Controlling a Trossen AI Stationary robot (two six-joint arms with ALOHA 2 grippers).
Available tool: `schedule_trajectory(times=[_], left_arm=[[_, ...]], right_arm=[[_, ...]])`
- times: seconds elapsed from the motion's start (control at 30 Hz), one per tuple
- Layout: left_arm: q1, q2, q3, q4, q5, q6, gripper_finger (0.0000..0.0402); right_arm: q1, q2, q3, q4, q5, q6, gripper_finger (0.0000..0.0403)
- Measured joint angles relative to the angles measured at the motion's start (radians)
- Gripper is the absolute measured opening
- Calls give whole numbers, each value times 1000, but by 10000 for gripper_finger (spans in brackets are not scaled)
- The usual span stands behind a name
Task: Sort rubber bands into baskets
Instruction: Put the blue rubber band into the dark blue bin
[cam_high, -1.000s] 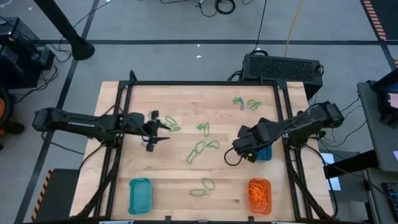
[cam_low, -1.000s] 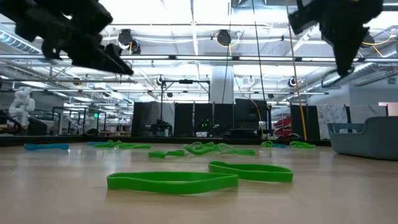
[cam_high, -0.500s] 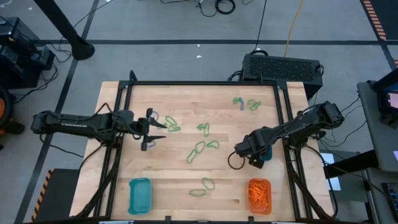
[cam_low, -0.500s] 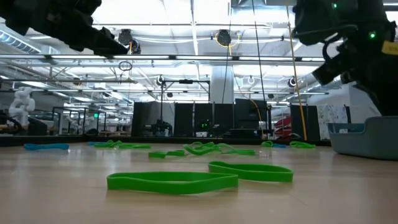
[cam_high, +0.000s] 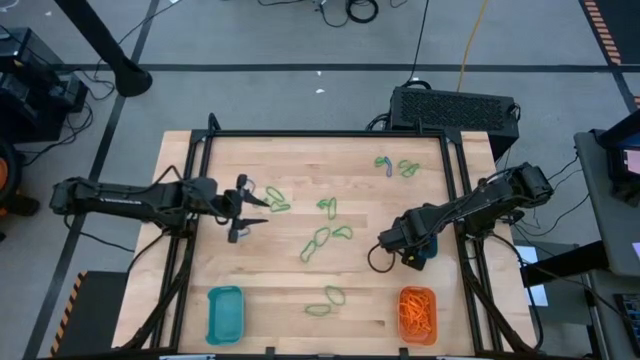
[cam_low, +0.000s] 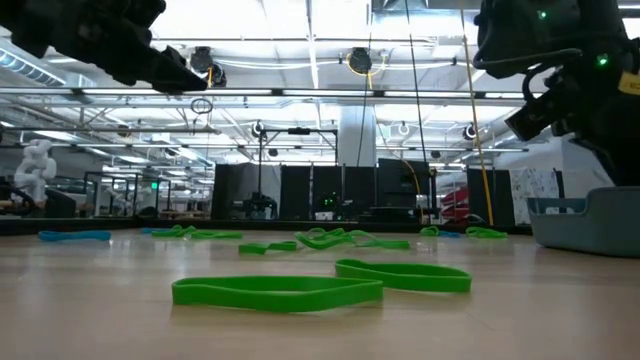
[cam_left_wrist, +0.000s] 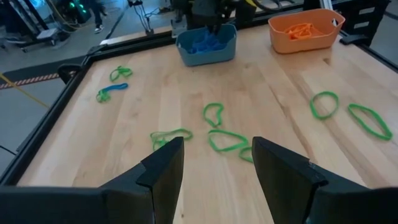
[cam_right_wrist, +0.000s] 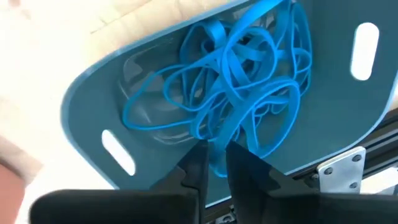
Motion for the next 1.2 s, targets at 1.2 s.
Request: schedule_trajectory(times=[1.2], left_arm=[[2,286,-1,208,16,63,199]], right_arm=[[-886,44,171,402,28,-166,116]])
